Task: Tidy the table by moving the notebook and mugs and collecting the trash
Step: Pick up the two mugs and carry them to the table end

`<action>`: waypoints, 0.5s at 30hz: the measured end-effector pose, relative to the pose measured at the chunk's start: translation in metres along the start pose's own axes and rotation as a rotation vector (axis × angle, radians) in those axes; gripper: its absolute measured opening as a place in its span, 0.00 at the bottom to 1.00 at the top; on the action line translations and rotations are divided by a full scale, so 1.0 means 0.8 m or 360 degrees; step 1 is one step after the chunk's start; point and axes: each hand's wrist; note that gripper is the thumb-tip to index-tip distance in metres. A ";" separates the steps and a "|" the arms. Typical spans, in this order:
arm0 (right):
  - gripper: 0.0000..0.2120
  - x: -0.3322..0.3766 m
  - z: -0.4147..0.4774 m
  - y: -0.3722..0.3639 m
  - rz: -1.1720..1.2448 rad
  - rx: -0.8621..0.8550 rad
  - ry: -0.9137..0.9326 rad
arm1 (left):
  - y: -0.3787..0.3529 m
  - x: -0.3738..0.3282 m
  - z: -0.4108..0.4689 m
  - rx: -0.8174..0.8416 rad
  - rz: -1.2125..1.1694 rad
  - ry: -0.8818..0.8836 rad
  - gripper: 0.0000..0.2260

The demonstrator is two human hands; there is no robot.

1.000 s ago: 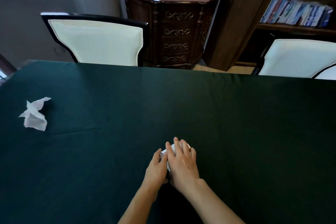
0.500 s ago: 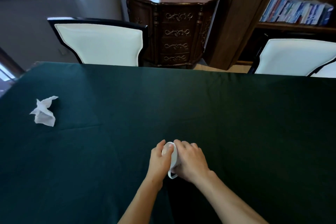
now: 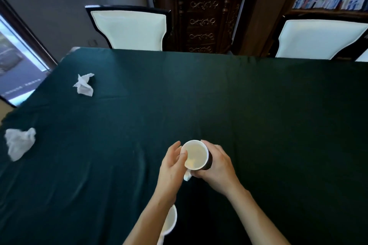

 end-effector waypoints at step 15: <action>0.40 -0.008 -0.179 -0.060 0.0133 0.0126 -0.0145 | 0.015 0.157 -0.116 -0.0055 0.0031 0.0194 0.18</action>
Point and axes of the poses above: each hand's wrist, its own z-axis towards the middle knuckle, its own y-axis out of the back of the hand, x = y × z, and after that the axes turned 15 degrees about y, right-handed
